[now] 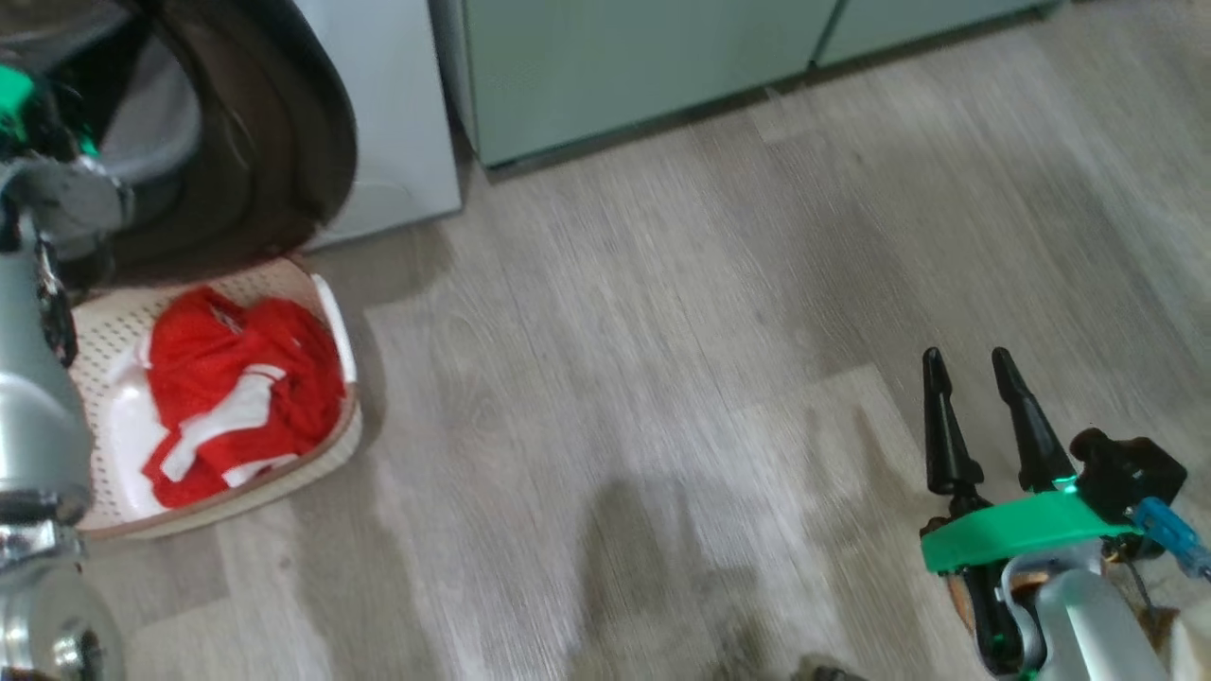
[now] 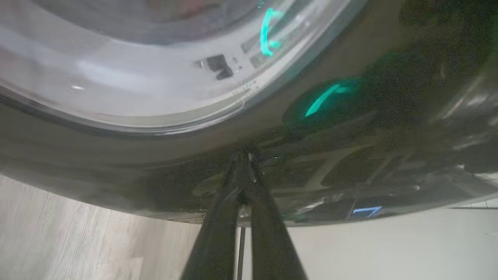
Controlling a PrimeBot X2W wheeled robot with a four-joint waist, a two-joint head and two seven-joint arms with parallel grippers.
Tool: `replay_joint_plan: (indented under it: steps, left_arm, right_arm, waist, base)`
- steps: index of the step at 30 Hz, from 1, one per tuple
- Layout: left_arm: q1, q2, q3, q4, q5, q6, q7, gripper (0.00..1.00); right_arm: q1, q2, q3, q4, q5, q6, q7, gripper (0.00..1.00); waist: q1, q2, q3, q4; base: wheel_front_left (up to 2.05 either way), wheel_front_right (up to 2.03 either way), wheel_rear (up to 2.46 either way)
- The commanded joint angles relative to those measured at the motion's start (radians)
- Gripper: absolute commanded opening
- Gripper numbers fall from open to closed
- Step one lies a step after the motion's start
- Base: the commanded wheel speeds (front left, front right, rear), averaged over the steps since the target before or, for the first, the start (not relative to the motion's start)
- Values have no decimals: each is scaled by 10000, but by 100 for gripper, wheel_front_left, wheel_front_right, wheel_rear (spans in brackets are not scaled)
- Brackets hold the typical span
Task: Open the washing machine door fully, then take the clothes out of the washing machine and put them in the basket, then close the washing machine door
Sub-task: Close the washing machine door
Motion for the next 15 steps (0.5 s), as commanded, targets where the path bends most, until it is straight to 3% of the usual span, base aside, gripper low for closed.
replay_joint_plan:
  steps: [1,8,15]
  left_arm:
    - [-540,498,147,-243,99,-126,-144,0]
    - [-857,400,74,418,182,-661,-665,0]
    - [-334,166,94,960,0,-1136,-683,0]
  right_arm:
    - [-293,11,155,-382,69,-7,-63,100]
    - [-442,92,58,-413,24,-7,-63,100]
    - [-262,-58,41,-318,-72,-7,-63,100]
  waist:
    - [-1,0,425,-277]
    - [-1,0,633,-118]
    - [-1,0,-129,539]
  base:
    - [0,0,0]
    - [0,0,0]
    - [0,0,0]
